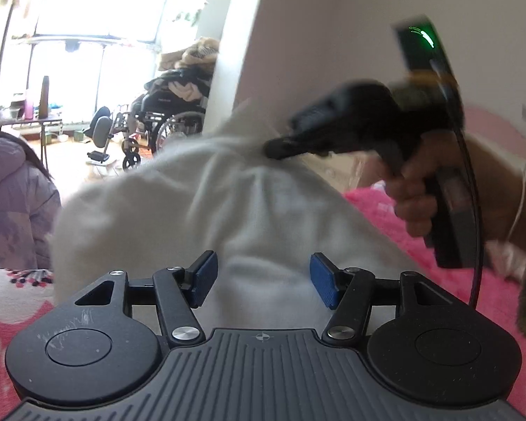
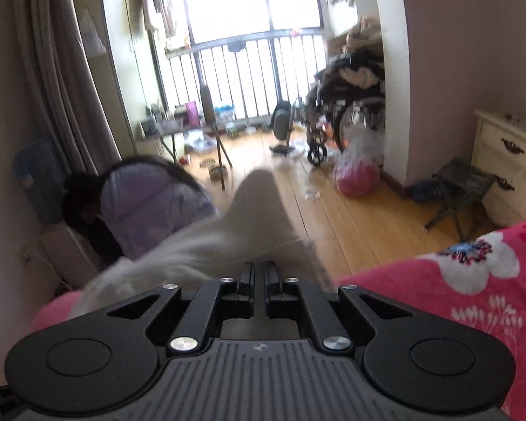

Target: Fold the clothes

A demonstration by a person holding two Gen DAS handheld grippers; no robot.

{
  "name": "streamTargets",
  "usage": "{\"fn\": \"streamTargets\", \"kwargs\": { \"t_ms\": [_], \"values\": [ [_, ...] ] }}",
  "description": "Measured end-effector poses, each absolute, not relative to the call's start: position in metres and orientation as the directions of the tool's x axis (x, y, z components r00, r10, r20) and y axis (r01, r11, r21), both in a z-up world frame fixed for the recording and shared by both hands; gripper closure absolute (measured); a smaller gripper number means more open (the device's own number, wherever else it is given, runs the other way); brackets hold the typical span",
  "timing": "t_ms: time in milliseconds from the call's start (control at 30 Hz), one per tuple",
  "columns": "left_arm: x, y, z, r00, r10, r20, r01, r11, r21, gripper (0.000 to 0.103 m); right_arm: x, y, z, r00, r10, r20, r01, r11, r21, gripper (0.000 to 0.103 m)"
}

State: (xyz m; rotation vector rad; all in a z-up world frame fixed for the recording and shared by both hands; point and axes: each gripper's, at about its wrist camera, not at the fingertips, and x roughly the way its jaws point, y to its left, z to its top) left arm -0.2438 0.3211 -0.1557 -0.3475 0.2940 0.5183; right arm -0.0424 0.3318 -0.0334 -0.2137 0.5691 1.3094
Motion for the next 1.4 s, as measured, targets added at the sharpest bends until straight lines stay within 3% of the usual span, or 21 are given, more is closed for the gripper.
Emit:
{"fn": "streamTargets", "kwargs": {
  "t_ms": [167, 300, 400, 467, 800, 933, 1100, 1267, 1400],
  "values": [
    [-0.263, 0.363, -0.135, 0.751, 0.598, -0.279, -0.660, 0.689, -0.299, 0.044, -0.033, 0.347, -0.038, 0.211, 0.860, -0.466, -0.923, 0.332, 0.195, 0.096],
    [-0.238, 0.413, -0.169, 0.612, 0.666, -0.427, -0.789, 0.550, -0.274, 0.046, -0.017, 0.352, -0.084, 0.290, 0.817, -0.498, -0.874, 0.438, 0.211, 0.094],
    [-0.233, 0.413, -0.190, 0.580, 0.686, -0.440, -0.813, 0.515, -0.270, 0.044, 0.006, 0.353, -0.104, 0.294, 0.800, -0.523, -0.827, 0.487, 0.280, 0.074],
    [-0.229, 0.407, -0.198, 0.564, 0.703, -0.434, -0.825, 0.508, -0.250, 0.044, 0.010, 0.356, -0.116, 0.277, 0.799, -0.534, -0.820, 0.487, 0.303, 0.073],
    [-0.222, 0.395, -0.195, 0.503, 0.761, -0.410, -0.862, 0.471, -0.186, 0.043, -0.016, 0.374, -0.114, 0.355, 0.733, -0.579, -0.869, 0.488, 0.085, 0.073],
    [-0.227, 0.395, -0.183, 0.498, 0.751, -0.433, -0.863, 0.480, -0.158, 0.043, -0.012, 0.341, -0.068, 0.299, 0.799, -0.522, -0.886, 0.436, 0.159, 0.076],
    [-0.252, 0.395, -0.152, 0.522, 0.727, -0.447, -0.850, 0.490, -0.196, 0.043, -0.017, 0.229, 0.004, 0.353, 0.852, -0.387, -0.917, 0.397, 0.039, 0.076],
    [-0.261, 0.336, -0.132, 0.641, 0.630, -0.439, -0.743, 0.653, -0.148, 0.043, -0.081, 0.131, -0.007, 0.311, 0.843, -0.440, -0.950, 0.289, -0.117, 0.082],
    [-0.256, 0.266, -0.150, 0.693, 0.570, -0.441, -0.638, 0.770, -0.006, 0.043, -0.135, 0.112, -0.061, 0.261, 0.804, -0.534, -0.965, 0.210, -0.155, 0.087]
  ]
}}
